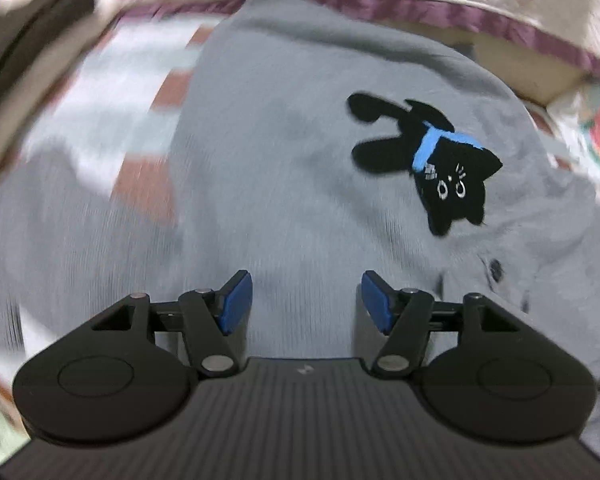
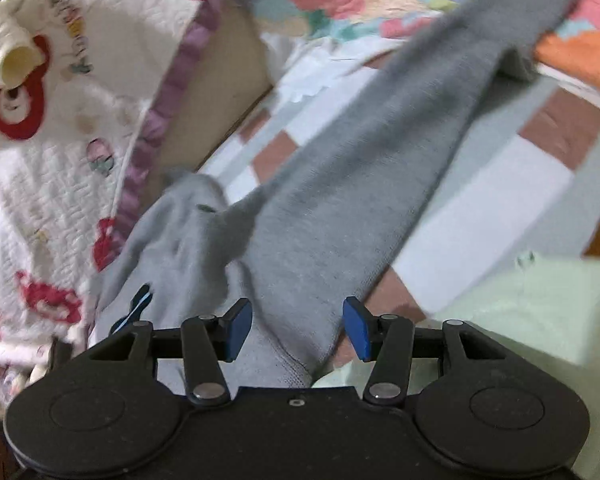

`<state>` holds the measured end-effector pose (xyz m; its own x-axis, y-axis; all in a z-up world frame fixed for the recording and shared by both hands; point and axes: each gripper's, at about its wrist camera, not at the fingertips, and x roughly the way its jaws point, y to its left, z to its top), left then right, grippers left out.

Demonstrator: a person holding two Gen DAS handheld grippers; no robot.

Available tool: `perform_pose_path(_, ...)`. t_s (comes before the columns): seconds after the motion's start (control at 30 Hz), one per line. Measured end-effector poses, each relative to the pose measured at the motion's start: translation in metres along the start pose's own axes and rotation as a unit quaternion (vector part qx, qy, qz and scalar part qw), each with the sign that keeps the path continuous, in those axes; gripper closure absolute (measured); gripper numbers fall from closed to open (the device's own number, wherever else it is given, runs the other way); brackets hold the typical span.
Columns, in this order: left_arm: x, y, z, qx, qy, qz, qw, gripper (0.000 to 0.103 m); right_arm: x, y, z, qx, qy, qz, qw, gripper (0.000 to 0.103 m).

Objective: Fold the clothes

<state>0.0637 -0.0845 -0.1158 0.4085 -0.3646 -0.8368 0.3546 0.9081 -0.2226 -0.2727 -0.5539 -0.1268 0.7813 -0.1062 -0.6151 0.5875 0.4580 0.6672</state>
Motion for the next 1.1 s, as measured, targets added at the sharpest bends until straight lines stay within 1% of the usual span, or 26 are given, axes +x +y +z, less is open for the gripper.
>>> perform_pose_path(0.1,-0.006,0.014,-0.017,-0.06,0.027,-0.011,0.9978,0.042,0.005,0.014,0.0,-0.013,0.01,0.034,0.999,0.046)
perform_pose_path(0.17,-0.01,0.016,-0.029,-0.088,0.038,-0.027,0.995,0.042,0.0,0.03,-0.002,-0.06,0.01,0.034,0.998,0.046)
perform_pose_path(0.23,-0.014,0.015,-0.038,-0.1,0.049,-0.042,0.9929,0.042,-0.006,0.047,-0.004,-0.106,0.01,0.033,0.994,0.046)
perform_pose_path(0.33,-0.021,0.01,-0.05,-0.105,0.058,-0.052,0.9914,0.042,-0.015,0.07,-0.006,-0.168,0.006,0.033,0.985,0.046)
perform_pose_path(0.4,-0.025,0.009,-0.053,-0.108,0.057,-0.058,0.9908,0.041,-0.023,0.083,-0.003,-0.185,0.005,0.048,0.981,0.046)
perform_pose_path(0.47,-0.029,0.008,-0.055,-0.112,0.055,-0.064,0.9902,0.04,-0.031,0.094,0.005,-0.188,0.009,0.07,0.98,0.046)
perform_pose_path(0.63,-0.039,0.005,-0.062,-0.119,0.05,-0.079,0.9884,0.038,-0.068,0.123,0.026,-0.164,0.04,0.137,0.976,0.046)
perform_pose_path(0.73,-0.04,0.005,-0.07,-0.12,0.051,-0.088,0.9876,0.037,-0.091,0.136,0.028,-0.183,0.053,0.141,0.971,0.039)
perform_pose_path(0.77,-0.039,0.004,-0.072,-0.121,0.053,-0.089,0.9872,0.037,-0.092,0.137,0.026,-0.192,0.068,0.139,0.969,0.035)
perform_pose_path(0.8,-0.036,0.003,-0.075,-0.123,0.057,-0.091,0.9866,0.037,-0.093,0.138,0.023,-0.202,0.084,0.135,0.966,0.034)
perform_pose_path(0.83,-0.034,0.002,-0.077,-0.125,0.061,-0.093,0.986,0.037,-0.088,0.137,0.015,-0.222,0.098,0.113,0.963,0.034)
perform_pose_path(0.9,-0.034,-0.002,-0.079,-0.116,0.062,-0.094,0.9868,0.037,-0.076,0.135,-0.001,-0.262,0.127,0.07,0.954,0.034)
perform_pose_path(0.93,-0.033,-0.003,-0.08,-0.112,0.063,-0.095,0.9871,0.037,-0.071,0.134,-0.01,-0.283,0.141,0.049,0.948,0.034)
perform_pose_path(1.0,-0.035,-0.007,-0.082,-0.1,0.063,-0.098,0.9881,0.037,-0.056,0.133,-0.038,-0.353,0.166,0.017,0.921,0.034)
perform_pose_path(1.07,-0.038,-0.011,-0.085,-0.083,0.064,-0.108,0.9886,0.036,-0.047,0.131,-0.064,-0.405,0.188,0.016,0.895,0.035)
perform_pose_path(1.1,-0.04,-0.013,-0.086,-0.075,0.064,-0.116,0.9883,0.036,-0.045,0.131,-0.074,-0.422,0.195,0.021,0.885,0.035)
